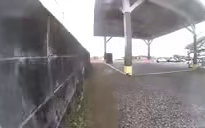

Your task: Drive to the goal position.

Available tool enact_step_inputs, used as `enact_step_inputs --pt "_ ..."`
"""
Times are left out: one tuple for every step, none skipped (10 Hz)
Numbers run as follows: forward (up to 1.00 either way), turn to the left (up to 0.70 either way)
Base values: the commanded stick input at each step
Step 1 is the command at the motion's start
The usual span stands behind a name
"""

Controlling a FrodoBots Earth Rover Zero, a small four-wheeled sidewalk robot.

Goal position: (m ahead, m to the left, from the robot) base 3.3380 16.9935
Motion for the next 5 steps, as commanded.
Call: enact_step_inputs --pt "0.70 0.36" --pt "0.70 0.36" --pt "0.70 0.36" --pt "0.70 0.25" --pt "0.70 0.04"
